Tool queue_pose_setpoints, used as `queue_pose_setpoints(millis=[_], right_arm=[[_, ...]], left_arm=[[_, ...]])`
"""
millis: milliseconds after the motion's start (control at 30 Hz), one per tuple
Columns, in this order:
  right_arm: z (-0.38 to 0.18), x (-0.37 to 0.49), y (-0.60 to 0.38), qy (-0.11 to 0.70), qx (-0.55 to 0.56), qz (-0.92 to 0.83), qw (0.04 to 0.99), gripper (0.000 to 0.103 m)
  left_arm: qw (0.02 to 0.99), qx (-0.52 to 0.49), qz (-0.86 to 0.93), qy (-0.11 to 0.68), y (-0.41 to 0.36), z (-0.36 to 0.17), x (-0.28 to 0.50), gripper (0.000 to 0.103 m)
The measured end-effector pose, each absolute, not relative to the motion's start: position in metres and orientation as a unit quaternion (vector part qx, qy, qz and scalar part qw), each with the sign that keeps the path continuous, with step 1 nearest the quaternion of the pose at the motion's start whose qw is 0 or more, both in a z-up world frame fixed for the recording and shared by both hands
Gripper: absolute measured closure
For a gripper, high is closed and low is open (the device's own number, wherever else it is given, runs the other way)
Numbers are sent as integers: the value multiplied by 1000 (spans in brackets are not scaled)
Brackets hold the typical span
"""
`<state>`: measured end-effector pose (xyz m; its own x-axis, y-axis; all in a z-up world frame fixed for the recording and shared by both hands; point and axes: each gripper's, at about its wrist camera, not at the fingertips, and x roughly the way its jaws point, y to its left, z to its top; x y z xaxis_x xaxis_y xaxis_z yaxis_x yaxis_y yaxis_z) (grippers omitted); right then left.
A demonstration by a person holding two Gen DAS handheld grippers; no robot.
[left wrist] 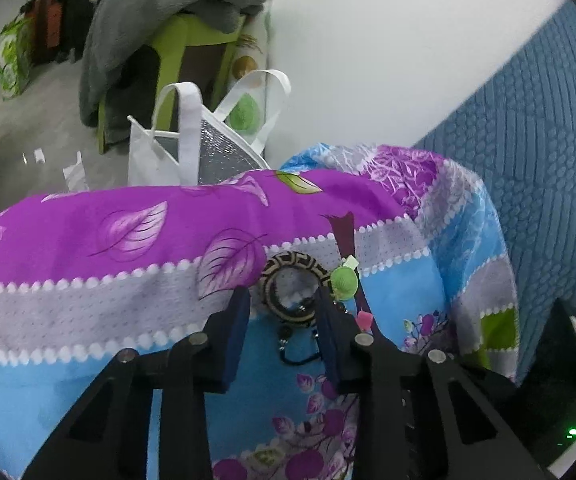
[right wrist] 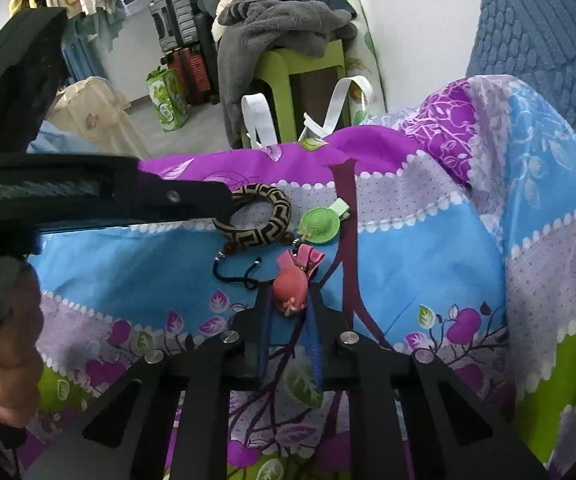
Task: Organize jewelry
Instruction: 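Grasp the black-and-gold patterned bangle with the left tool while the right tool grasps the pink pendant, then carry the patterned bangle with the left tool while the right tool carries the pink pendant to the box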
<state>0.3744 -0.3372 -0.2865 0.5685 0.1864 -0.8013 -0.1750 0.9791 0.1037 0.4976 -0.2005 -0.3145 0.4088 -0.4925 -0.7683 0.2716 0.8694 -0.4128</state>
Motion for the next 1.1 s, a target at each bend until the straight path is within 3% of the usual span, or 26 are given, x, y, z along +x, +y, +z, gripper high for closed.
queue_pose_setpoints(millis=[200,300,1100], right_arm=[[-281,366,-344,448,22,91,889,90],[-277,363,-347,454,29,83,887,90],[-170,262,-306,437,52,57,896,89]], left_arm=[[835,-92,-204,502,-209,-324,502,94],[841,-81,-195,498,-209,-320,498,97],[871,-91,-138,462,-103,-203,343,98]])
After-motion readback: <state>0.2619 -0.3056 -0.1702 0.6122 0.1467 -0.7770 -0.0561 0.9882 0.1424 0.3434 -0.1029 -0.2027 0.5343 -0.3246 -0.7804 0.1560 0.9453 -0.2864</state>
